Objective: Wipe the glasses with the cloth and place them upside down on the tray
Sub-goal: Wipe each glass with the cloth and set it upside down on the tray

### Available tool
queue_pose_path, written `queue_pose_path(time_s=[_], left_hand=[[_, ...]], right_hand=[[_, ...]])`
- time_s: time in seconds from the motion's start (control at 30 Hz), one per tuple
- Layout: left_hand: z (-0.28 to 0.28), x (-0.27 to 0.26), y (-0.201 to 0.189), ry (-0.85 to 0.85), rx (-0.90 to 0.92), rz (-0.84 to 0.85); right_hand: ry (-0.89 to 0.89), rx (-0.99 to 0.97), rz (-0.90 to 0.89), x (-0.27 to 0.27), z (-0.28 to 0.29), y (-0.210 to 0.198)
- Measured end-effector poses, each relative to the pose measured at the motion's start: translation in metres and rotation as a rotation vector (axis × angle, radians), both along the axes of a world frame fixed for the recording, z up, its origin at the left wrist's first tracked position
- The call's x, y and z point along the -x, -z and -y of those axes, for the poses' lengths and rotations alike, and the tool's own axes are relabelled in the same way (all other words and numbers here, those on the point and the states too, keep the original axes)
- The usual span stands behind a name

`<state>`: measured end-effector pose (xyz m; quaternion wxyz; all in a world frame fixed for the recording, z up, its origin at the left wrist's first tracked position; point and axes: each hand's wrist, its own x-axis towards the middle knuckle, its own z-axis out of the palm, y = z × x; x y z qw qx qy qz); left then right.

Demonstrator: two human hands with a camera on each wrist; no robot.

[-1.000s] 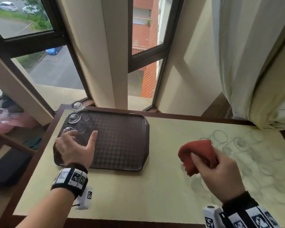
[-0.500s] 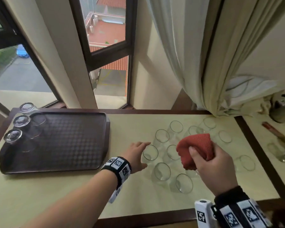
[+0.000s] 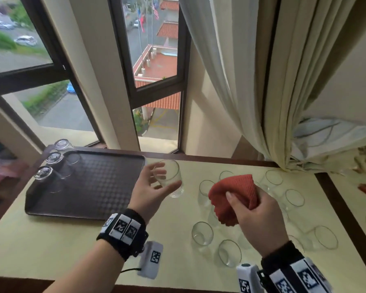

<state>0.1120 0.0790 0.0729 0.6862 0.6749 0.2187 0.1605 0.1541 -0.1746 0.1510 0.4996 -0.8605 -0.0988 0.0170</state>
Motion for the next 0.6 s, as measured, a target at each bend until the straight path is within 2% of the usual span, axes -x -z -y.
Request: queue_pose_path(time_s=[0.1, 0.17, 0.27, 0.33, 0.43, 0.47, 0.6], left_hand=[[0.004, 0.003, -0.069, 0.038, 0.261, 0.196], [0.01, 0.006, -0.108, 0.099, 0.385, 0.261], [0.019, 0.012, -0.142, 0.162, 0.499, 0.289], [0.025, 0.021, -0.158, 0.188, 0.538, 0.286], [0.02, 0.033, -0.173, 0.263, 0.631, 0.29], [0.015, 0.037, -0.176, 0.278, 0.611, 0.267], [0.0, 0.044, -0.192, 0.253, 0.615, 0.225]], right_hand=[[0.057, -0.099, 0.155, -0.008, -0.027, -0.029], [0.015, -0.192, 0.262, -0.007, -0.047, -0.057], [-0.172, -0.332, 0.41, 0.003, -0.073, -0.093], [-0.337, -0.302, 0.545, 0.013, -0.088, -0.105], [-0.532, -0.15, 0.744, 0.023, -0.102, -0.093], [-0.561, -0.117, 0.787, 0.026, -0.104, -0.086], [-0.582, -0.114, 0.792, 0.036, -0.105, -0.062]])
